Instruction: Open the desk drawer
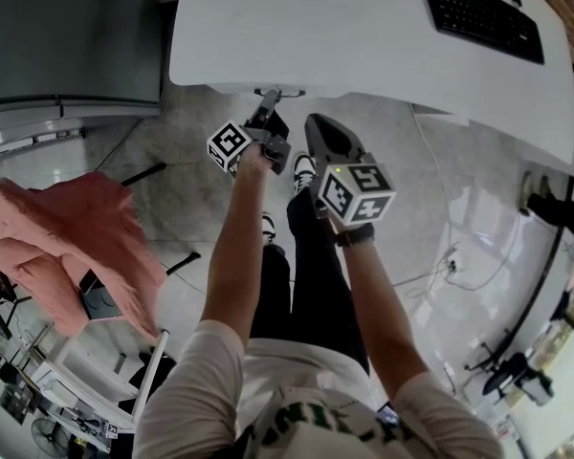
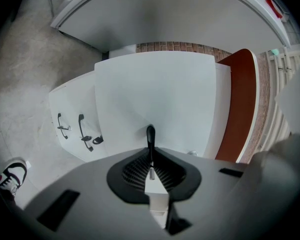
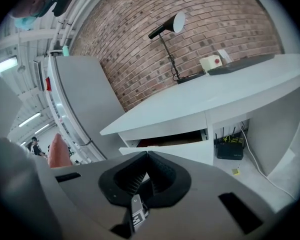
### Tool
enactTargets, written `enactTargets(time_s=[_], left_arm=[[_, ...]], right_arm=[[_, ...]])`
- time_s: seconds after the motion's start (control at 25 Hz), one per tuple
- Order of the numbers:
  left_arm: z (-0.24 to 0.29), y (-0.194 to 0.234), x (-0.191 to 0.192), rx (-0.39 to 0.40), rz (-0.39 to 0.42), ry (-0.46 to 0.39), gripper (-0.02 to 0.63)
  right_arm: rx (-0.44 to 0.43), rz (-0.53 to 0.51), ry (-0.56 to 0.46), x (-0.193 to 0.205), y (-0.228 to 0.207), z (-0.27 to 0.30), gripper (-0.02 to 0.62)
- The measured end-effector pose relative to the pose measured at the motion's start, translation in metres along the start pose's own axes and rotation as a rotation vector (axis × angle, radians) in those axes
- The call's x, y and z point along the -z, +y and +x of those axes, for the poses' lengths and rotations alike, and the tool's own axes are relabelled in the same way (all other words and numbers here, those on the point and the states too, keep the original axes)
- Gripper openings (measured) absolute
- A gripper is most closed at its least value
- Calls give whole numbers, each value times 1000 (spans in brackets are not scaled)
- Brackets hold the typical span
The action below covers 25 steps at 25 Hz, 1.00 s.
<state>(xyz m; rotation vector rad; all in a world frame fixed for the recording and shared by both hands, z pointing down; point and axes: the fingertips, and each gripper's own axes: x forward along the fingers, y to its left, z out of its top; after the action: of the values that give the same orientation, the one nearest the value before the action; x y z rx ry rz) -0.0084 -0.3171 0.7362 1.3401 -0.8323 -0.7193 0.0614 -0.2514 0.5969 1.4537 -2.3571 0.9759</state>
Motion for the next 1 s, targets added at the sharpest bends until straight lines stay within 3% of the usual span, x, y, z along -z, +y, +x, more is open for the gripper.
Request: enactTargets(time_s=[0.4,1.0], left_arm=[[-33,3,17,-22,-21,22,20],[-62,4,31,-38,-18,28,20]], right_arm=[[31,-85,-35,-6,8,-18,3],[57,-36,-30,14,5,-27,3]])
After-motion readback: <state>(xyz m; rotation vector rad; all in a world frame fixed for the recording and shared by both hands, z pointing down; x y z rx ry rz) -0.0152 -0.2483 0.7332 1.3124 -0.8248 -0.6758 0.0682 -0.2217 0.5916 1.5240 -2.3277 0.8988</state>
